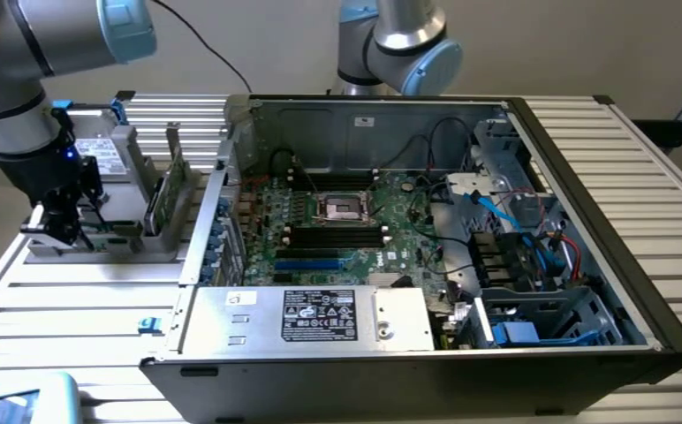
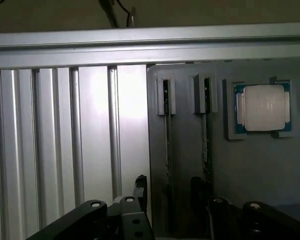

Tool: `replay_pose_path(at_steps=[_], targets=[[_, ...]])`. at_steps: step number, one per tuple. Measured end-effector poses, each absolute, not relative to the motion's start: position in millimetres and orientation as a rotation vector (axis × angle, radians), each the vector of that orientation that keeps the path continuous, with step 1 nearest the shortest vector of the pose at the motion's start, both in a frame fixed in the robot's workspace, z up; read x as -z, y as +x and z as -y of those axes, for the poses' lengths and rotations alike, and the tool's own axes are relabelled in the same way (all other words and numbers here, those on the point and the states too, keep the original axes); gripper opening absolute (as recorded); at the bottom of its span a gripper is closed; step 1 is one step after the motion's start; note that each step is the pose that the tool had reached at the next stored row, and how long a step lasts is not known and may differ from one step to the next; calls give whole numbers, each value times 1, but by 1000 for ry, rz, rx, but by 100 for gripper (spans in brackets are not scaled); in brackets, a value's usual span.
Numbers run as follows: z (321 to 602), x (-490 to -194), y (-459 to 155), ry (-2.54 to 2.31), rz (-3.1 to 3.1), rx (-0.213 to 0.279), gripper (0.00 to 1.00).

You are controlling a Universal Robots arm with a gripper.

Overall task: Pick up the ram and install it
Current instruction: 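Pick up the ram and move it above insertion slot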

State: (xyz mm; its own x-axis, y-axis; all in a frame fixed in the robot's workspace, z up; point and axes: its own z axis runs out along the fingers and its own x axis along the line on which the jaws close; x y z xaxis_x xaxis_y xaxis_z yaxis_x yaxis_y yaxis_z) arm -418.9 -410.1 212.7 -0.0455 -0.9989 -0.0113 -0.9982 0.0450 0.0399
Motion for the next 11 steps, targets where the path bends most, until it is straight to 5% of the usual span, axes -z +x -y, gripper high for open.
replay_pose_path(at_steps=[11], targets=[[407,-198,-422,2157,2257,57,49]])
